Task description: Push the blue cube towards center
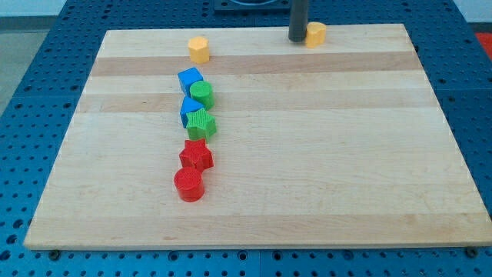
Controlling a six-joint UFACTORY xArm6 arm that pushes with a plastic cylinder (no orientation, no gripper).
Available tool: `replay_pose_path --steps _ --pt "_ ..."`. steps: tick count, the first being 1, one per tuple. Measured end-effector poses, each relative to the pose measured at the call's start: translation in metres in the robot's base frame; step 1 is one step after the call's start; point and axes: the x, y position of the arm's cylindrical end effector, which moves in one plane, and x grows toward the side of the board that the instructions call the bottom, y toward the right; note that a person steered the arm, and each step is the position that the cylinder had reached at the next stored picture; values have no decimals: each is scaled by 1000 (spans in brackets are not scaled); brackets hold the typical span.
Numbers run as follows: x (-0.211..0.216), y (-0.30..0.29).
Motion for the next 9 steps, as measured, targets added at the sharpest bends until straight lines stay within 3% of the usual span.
replay_pose_path --steps 2,3,5,7,8,9 --pt "-5 62" --pt "-9 60" --pt "-29 -30" --pt "-29 -190" --pt "-20 -209" --pt "35 -209"
